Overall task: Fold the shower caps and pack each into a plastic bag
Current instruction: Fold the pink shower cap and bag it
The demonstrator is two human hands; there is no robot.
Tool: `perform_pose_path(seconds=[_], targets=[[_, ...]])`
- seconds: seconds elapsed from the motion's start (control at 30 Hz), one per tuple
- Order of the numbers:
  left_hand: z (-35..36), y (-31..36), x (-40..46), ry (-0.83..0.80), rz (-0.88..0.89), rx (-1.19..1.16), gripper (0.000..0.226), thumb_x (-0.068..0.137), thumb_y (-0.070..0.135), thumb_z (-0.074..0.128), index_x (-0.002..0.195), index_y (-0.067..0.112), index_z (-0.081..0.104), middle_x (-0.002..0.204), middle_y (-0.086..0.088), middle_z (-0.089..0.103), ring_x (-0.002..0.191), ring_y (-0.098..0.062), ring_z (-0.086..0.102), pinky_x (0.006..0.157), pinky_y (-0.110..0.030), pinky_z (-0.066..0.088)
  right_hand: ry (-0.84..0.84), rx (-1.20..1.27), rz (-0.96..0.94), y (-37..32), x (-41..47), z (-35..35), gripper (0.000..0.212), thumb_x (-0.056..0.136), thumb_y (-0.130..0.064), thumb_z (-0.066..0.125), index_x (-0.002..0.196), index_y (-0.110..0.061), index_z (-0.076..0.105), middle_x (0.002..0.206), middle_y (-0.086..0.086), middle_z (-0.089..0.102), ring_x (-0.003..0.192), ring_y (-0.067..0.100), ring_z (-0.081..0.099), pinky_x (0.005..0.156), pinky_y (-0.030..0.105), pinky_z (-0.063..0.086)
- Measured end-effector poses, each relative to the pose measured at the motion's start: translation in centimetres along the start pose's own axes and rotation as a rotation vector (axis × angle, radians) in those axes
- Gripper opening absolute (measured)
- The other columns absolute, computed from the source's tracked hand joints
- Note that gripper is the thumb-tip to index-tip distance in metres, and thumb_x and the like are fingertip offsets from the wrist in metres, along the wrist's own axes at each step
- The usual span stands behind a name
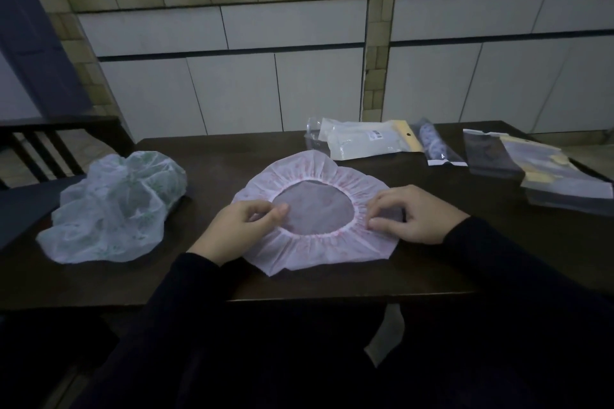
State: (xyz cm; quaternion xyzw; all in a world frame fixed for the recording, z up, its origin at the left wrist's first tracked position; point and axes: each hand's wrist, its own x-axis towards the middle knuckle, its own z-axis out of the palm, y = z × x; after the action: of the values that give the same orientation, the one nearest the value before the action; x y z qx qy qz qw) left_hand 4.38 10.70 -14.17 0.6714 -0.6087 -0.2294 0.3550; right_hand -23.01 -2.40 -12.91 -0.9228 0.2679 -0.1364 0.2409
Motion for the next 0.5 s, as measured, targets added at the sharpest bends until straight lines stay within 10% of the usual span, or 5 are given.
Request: perform_pose_path(seconds=[0.27,0.5], targets=[[-0.4,-0.9,-0.2,-0.094,0.018,-0.037,0.045,0.065,0.073,0.060,0.088,0.036,0.074,0.115,0.024,0.065,0.111,0.006,0.056,0.106,-0.035,0.041,-0.097,-0.004,0.044,-0.2,-0.1,0.0,0.041,0.069,-0.053,0.075,0.106,-0.038,0.066,0.118,-0.024,0.053,0.112,-0.006,0.046,0.092,0.016,0.039],[-1.0,-1.0,-0.7,-0.084,0.153,-0.125,0.055,0.077,0.072,0.053,0.110,0.031,0.070,0.121,0.022,0.063,0.120,0.002,0.052,0.101,-0.022,0.037,0.329,0.037,0.020,-0.8,0.6,0.3,0.031,0.093,-0.031,0.055,0.066,-0.021,0.065,0.059,-0.005,0.058,0.061,0.005,0.053,0.064,0.029,0.043]])
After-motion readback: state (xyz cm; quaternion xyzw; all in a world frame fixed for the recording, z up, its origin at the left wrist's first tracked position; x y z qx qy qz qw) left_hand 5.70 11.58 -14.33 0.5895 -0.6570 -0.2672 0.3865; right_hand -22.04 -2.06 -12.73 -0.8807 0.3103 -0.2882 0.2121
